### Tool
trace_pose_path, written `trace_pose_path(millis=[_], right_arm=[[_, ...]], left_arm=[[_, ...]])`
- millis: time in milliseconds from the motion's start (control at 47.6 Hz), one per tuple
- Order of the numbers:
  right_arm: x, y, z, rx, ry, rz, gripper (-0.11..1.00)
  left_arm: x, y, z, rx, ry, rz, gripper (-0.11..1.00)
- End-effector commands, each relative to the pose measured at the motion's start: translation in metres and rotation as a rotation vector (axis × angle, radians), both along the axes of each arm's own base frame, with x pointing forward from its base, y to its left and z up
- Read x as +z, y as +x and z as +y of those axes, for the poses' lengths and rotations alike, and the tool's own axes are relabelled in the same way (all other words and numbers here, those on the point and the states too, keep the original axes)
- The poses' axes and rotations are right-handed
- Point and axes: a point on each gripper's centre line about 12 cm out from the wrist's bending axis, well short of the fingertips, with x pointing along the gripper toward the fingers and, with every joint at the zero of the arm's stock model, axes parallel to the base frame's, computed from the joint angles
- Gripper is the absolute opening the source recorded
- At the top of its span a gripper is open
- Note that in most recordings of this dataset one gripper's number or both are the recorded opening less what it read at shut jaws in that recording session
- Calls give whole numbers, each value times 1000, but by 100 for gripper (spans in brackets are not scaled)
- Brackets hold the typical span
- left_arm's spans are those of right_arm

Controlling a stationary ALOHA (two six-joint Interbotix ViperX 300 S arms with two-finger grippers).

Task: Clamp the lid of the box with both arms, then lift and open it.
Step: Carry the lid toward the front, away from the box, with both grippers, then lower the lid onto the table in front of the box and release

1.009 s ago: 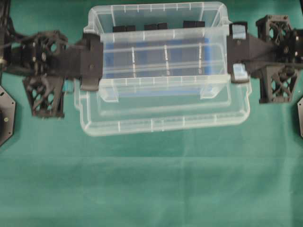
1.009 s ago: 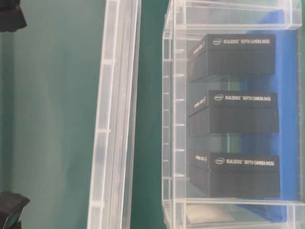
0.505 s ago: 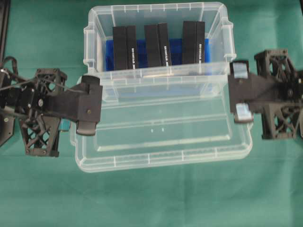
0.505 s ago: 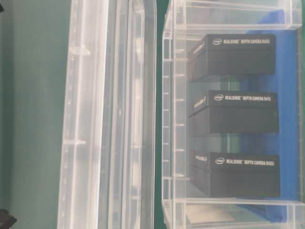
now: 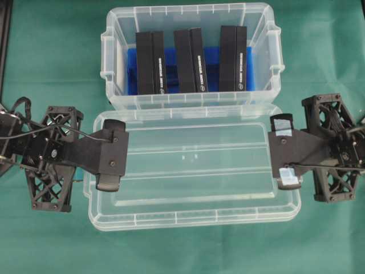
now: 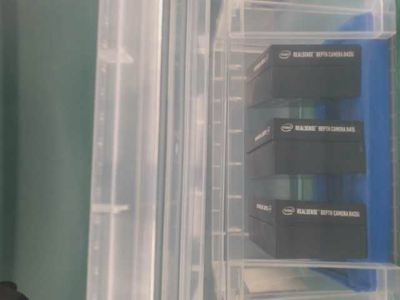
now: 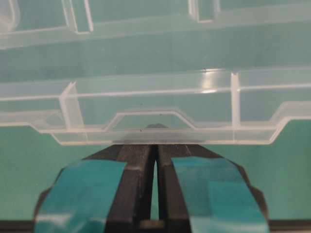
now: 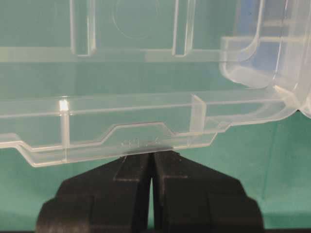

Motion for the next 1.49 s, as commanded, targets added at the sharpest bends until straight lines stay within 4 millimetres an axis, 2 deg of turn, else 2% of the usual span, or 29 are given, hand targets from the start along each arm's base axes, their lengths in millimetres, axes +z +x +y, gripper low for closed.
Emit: trace_pose_path(millis=[0, 378, 610, 946, 1177, 1472], right_arm=[[33, 17, 1, -17, 21, -125, 0], [29, 21, 3, -12, 17, -114, 0], [8, 28, 5, -11, 2, -60, 0], [-26, 34, 8, 0, 1, -31, 0], [-63, 32, 9, -23, 24, -16, 0], [-95, 27, 11, -26, 50, -18, 0]], left_arm=[[31, 18, 1, 10, -15, -115, 0], [22, 16, 0, 6, -9, -89, 0], [5, 17, 0, 3, -4, -65, 0], [-38, 22, -2, 0, -1, -45, 0], [-70, 24, -3, 15, -6, -27, 0], [-111, 25, -12, -6, -8, -3, 0]])
